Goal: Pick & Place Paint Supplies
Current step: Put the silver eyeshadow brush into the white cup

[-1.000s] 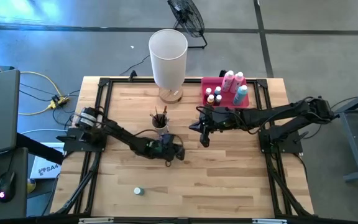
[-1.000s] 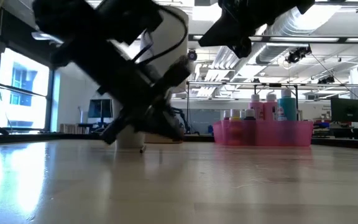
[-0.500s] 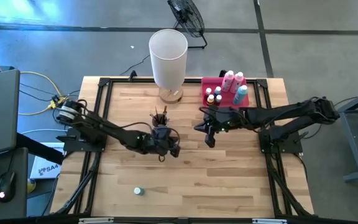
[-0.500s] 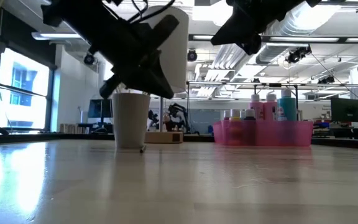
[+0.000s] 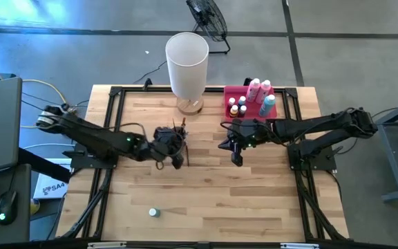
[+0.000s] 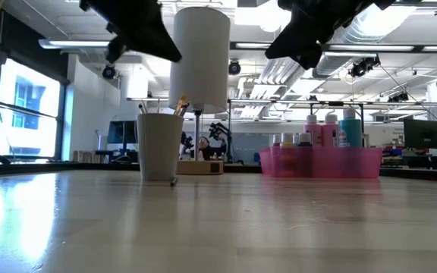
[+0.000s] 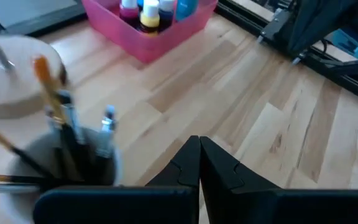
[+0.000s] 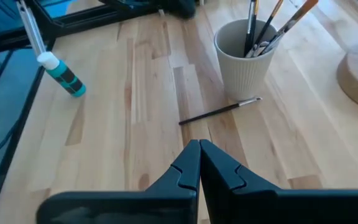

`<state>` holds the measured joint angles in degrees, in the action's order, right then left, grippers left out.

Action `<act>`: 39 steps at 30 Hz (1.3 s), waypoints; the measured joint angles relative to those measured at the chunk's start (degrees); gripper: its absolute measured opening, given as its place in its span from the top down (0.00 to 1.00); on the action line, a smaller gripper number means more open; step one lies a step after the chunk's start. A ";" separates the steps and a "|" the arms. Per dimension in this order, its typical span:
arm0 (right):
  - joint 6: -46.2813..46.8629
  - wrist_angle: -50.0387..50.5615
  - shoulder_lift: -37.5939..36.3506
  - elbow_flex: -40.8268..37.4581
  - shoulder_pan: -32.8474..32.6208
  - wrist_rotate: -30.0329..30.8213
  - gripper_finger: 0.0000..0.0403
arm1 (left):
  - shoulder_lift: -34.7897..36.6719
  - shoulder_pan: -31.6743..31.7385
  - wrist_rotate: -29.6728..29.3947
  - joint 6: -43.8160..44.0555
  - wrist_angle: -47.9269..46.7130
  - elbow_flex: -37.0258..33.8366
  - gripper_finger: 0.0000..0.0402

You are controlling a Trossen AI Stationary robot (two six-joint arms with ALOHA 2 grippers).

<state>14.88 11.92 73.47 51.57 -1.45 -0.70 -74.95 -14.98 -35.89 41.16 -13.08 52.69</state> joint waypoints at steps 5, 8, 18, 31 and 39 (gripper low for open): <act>0.23 -1.14 0.81 0.00 1.24 -3.90 0.99 | 6.57 -0.02 -0.55 -3.40 -5.51 0.02 1.00; 0.29 -2.20 1.80 -0.04 2.12 -5.46 0.99 | 10.27 -0.02 -1.75 -3.92 -10.56 0.00 1.00; 9.29 -12.88 11.75 -0.02 2.07 -7.37 0.99 | 24.87 0.01 -4.74 -7.86 -25.52 -0.03 1.00; 17.98 -29.37 27.85 5.89 -0.04 -9.69 0.99 | 43.07 -0.02 1.21 -14.60 -25.44 0.02 1.00; 18.53 -29.04 34.81 7.36 -0.77 -7.22 0.99 | 45.34 -0.02 -0.95 -18.75 -25.66 0.02 1.00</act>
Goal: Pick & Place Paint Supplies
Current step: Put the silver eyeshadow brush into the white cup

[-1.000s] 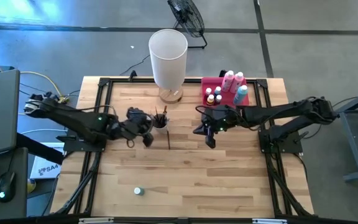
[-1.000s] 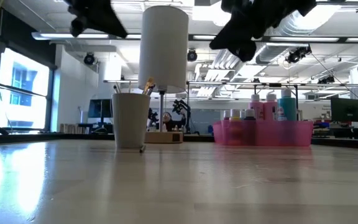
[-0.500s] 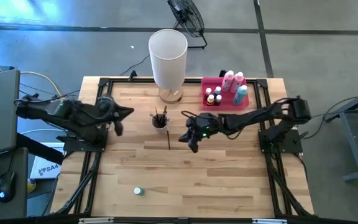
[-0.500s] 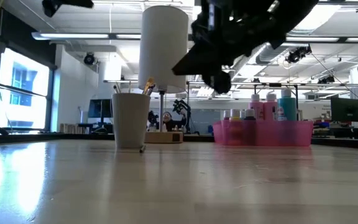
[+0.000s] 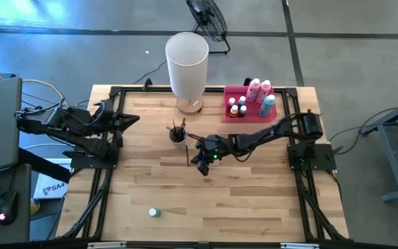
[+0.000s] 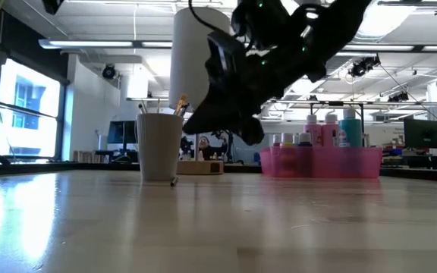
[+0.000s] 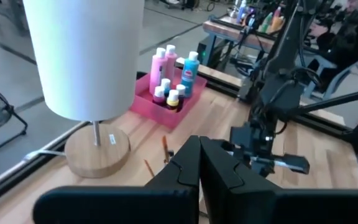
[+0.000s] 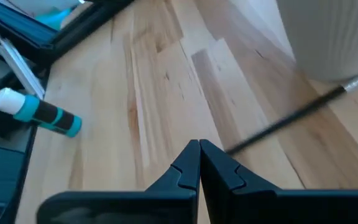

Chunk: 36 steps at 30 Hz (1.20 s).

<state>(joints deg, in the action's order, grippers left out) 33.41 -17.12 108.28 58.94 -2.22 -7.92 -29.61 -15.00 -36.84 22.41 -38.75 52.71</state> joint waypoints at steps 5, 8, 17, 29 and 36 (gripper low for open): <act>-1.50 -4.43 4.74 1.04 -0.04 0.51 0.99 | 0.00 0.00 -0.13 -2.66 -0.02 0.00 1.00; -1.75 -3.65 7.52 3.62 -0.13 0.33 0.99 | 0.01 0.00 -0.87 -2.83 -0.04 0.00 1.00; -4.75 -0.63 11.32 9.18 -0.57 6.98 0.99 | 0.02 0.00 -1.43 -2.69 -0.12 0.00 1.00; -3.89 0.83 14.88 9.26 0.07 9.46 0.99 | 0.01 0.00 -0.78 -2.66 -0.22 0.00 1.00; -3.41 7.48 12.83 9.20 0.07 11.93 0.99 | 0.02 0.00 -0.74 -2.66 -0.31 0.00 1.00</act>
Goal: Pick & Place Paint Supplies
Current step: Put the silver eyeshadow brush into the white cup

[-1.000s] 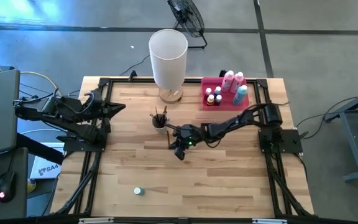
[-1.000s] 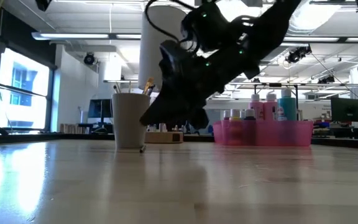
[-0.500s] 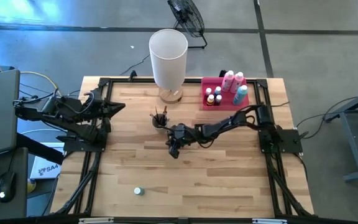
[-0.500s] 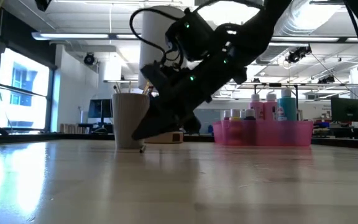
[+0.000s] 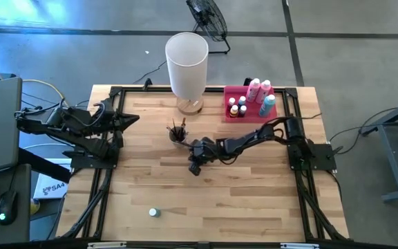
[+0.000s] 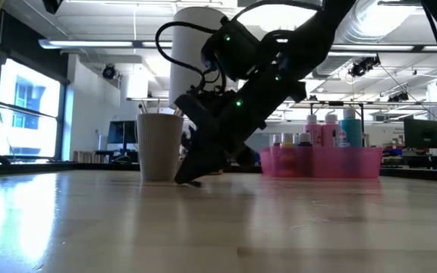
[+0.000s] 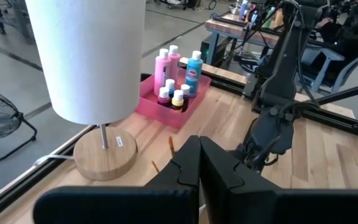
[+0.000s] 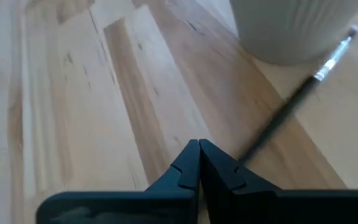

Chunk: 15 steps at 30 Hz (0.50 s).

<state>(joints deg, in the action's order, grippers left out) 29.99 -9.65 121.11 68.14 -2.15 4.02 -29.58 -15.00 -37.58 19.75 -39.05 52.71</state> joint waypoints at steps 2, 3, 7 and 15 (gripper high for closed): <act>-0.62 2.22 -0.47 -0.04 0.00 1.26 0.99 | 0.00 0.00 0.05 0.02 -0.17 0.00 1.00; -0.93 2.85 -0.67 -0.04 -0.02 1.77 0.99 | 0.00 0.00 0.14 0.01 -0.17 0.00 1.00; -1.87 7.40 -1.98 -0.07 0.17 2.01 0.99 | 0.00 0.00 0.17 0.02 -0.33 0.00 1.00; -4.06 16.99 -4.69 -0.09 0.40 4.65 0.99 | 0.00 -0.02 1.09 0.04 -0.60 0.00 1.00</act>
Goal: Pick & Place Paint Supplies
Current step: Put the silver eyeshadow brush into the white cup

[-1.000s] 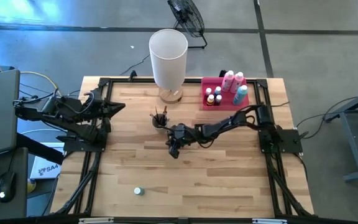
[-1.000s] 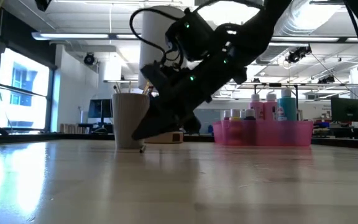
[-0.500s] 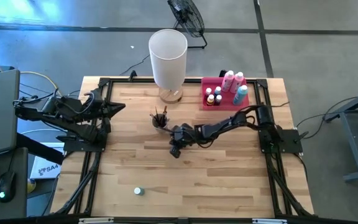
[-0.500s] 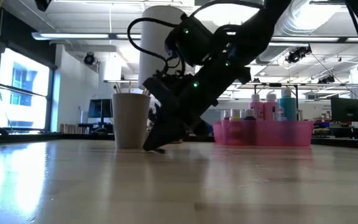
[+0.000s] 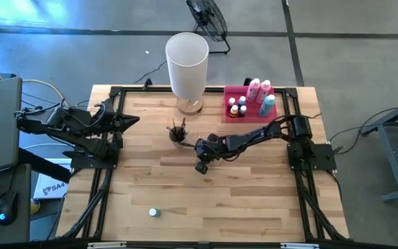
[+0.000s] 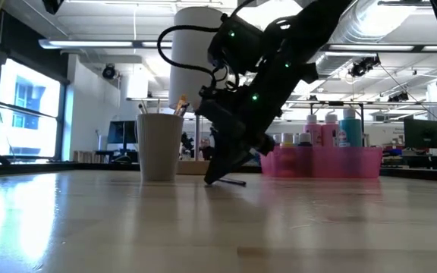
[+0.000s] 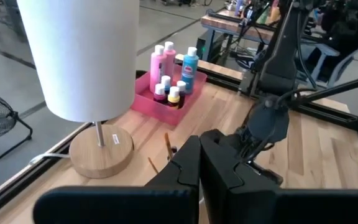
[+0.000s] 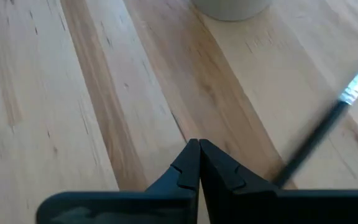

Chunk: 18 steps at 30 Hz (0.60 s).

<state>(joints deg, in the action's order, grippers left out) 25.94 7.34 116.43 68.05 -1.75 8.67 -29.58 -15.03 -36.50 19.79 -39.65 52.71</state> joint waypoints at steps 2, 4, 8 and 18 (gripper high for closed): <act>-0.83 1.74 -0.95 -0.01 0.04 -0.09 0.99 | -0.02 0.00 -0.02 0.00 -0.01 0.00 1.00; -1.82 4.26 -2.40 -0.15 0.04 0.07 0.99 | -0.02 0.00 0.09 0.00 0.02 0.00 1.00; -2.23 4.78 -6.32 -0.15 0.59 2.27 0.99 | -0.02 0.00 0.11 0.00 0.02 0.00 1.00; 5.59 12.57 -9.26 -0.62 11.89 6.57 0.99 | -0.02 0.00 0.26 0.00 0.02 0.00 1.00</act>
<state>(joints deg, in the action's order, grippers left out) 31.53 19.92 107.17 67.44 10.14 15.24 -29.61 -15.03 -36.24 19.79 -39.64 52.71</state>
